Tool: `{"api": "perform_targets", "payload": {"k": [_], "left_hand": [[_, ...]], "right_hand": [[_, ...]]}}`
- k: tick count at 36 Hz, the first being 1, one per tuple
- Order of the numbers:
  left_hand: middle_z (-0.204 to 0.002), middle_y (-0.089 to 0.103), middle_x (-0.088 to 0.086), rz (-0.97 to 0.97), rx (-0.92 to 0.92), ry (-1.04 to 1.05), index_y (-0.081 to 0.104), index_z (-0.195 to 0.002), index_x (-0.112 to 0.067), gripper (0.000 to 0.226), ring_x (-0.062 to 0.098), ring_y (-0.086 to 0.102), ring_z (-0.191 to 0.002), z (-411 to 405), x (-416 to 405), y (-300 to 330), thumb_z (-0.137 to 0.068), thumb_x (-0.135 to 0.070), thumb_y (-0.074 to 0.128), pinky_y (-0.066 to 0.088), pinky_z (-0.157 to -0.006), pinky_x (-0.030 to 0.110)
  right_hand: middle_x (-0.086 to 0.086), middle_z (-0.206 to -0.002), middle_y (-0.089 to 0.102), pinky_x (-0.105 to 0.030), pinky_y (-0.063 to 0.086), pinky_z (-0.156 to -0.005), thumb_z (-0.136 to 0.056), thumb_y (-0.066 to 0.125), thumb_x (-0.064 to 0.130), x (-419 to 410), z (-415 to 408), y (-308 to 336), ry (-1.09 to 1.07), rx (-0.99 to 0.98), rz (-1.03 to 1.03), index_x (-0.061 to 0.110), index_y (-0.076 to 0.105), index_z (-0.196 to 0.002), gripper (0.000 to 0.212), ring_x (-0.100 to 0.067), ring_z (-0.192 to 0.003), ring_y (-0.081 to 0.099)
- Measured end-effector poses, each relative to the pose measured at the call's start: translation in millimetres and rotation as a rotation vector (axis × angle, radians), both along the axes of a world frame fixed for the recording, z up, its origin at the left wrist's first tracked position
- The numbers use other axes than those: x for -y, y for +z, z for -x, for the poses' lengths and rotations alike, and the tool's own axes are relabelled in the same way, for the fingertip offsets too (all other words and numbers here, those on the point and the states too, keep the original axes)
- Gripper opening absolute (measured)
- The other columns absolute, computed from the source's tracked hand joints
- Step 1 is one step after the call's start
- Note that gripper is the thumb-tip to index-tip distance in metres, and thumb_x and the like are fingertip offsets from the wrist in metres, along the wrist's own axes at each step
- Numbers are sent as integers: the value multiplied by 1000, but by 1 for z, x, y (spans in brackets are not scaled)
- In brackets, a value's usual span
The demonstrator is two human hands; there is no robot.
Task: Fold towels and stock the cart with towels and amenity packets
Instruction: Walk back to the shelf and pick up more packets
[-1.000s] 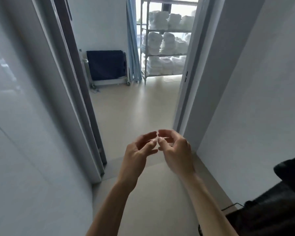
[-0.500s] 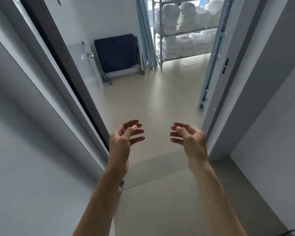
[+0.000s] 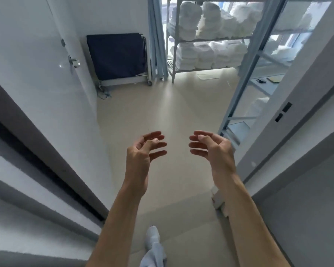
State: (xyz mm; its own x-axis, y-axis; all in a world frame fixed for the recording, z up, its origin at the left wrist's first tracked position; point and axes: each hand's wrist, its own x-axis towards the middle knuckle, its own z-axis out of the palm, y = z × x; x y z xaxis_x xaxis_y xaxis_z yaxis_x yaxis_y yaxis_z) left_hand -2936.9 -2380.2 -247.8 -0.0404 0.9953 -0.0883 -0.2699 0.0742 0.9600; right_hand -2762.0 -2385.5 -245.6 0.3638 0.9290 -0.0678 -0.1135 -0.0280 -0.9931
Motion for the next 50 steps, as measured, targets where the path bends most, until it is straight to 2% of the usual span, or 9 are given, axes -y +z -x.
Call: {"api": "perform_targets", "payload": {"k": [6, 16, 19, 27, 34, 37, 41, 45, 50], "left_hand": [[-110, 74, 11, 25, 28, -81, 67, -114, -8, 31, 29, 71, -102, -12, -154, 9, -97, 2, 44, 57, -93, 46], [-110, 74, 8, -68, -10, -204, 67, -114, -11, 27, 26, 71, -102, -56, -351, 43, -90, -14, 56, 58, -89, 40], [-110, 74, 8, -64, -29, -233, 68, -115, -10, 24, 26, 71, -103, -74, -404, 36, -95, -10, 55, 58, -89, 40], [-107, 74, 12, -64, -74, -199, 70, -111, -7, 23, 28, 71, -100, -127, -561, 19, -96, -4, 52, 57, -87, 41], [-107, 73, 14, -109, -93, -152, 70, -109, -6, 22, 27, 70, -97, -175, -711, 50, -94, -6, 54, 56, -89, 43], [-108, 73, 15, -145, -79, -141, 70, -110, -6, 29, 26, 70, -98, -190, -764, 64, -87, -16, 56, 57, -87, 40], [-110, 73, 16, -153, -61, -138, 71, -109, -7, 22, 25, 70, -97, -216, -830, 65, -96, -7, 53, 55, -91, 45], [-108, 74, 14, -135, -41, -157, 71, -109, -6, 30, 27, 70, -98, -246, -898, 54, -84, -19, 58, 57, -86, 40], [-105, 74, 13, -97, -18, -218, 72, -107, -7, 29, 27, 71, -97, -284, -992, 32, -83, -19, 58, 57, -86, 40]], "right_hand": [[-4, -93, 77, -32, 61, -72, -97, 58, 13, -144, -2, 15, 37, 55, 23, 9, 71, -105, 16, -22, -85, 74], [-5, -91, 77, -31, 61, -70, -97, 57, 10, -323, -45, 42, -122, 45, -42, 10, 72, -100, 16, -24, -84, 74], [-7, -91, 77, -32, 61, -71, -97, 57, 10, -373, -62, 34, -152, 18, -38, 9, 72, -100, 16, -25, -85, 73], [-4, -92, 77, -30, 59, -72, -95, 59, 14, -530, -120, 8, -155, 30, -78, 12, 73, -101, 15, -21, -84, 73], [-3, -95, 75, -30, 56, -78, -83, 59, 31, -684, -170, 32, -123, 32, -195, 18, 73, -98, 24, -20, -89, 71], [-6, -97, 74, -33, 56, -80, -84, 57, 30, -740, -191, 47, -113, 19, -228, 14, 72, -100, 28, -22, -89, 70], [-6, -99, 75, -35, 55, -81, -86, 56, 28, -805, -216, 53, -101, 51, -256, 11, 72, -103, 29, -23, -89, 70], [-8, -100, 74, -36, 55, -82, -86, 55, 28, -871, -246, 47, -119, 80, -235, 9, 72, -104, 31, -24, -90, 70], [-9, -100, 74, -35, 55, -82, -91, 54, 22, -951, -281, 30, -177, 103, -205, 9, 72, -103, 25, -25, -90, 70]]}}
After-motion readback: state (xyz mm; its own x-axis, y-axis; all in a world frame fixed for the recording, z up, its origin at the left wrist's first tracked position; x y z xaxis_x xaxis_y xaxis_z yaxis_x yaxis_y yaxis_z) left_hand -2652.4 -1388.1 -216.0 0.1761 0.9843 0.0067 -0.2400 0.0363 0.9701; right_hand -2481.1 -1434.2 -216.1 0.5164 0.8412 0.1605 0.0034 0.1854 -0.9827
